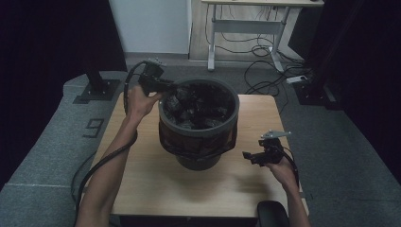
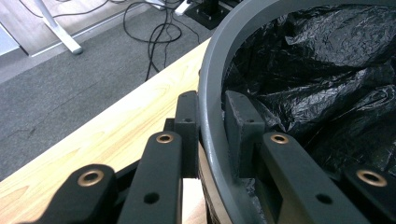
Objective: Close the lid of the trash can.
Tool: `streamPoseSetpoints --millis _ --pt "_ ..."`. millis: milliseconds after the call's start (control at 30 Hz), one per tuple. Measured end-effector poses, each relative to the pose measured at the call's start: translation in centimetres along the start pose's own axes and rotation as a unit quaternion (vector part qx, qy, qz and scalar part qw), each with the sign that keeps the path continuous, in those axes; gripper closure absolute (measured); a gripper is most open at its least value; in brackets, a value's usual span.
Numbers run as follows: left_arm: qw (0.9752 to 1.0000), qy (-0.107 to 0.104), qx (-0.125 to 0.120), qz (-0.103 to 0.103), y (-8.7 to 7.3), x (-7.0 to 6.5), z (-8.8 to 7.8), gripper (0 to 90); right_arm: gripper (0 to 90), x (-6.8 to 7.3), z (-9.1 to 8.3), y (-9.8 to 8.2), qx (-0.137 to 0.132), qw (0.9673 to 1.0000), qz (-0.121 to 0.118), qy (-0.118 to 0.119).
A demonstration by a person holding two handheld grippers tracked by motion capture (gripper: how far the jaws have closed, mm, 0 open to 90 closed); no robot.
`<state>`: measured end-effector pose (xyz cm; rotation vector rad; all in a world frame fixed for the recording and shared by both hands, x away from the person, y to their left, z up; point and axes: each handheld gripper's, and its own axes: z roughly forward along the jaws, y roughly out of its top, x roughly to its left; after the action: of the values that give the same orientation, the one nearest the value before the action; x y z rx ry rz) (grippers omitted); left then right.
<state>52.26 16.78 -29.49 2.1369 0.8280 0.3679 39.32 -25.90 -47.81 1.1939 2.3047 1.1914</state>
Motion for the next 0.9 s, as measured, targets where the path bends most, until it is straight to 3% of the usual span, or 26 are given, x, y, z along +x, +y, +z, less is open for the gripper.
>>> streamPoseSetpoints --millis 300,900 --pt "1.0000 0.000 0.001 0.002 0.0 0.0 0.0 75.3 1.7 0.9 -3.4 5.3 -0.032 0.9982 -0.020 0.047" --pt "1.0000 -0.001 0.003 0.002 0.0 0.0 0.0 75.2 0.0 3.4 -7.9 15.8 -0.060 0.9919 -0.085 0.073"
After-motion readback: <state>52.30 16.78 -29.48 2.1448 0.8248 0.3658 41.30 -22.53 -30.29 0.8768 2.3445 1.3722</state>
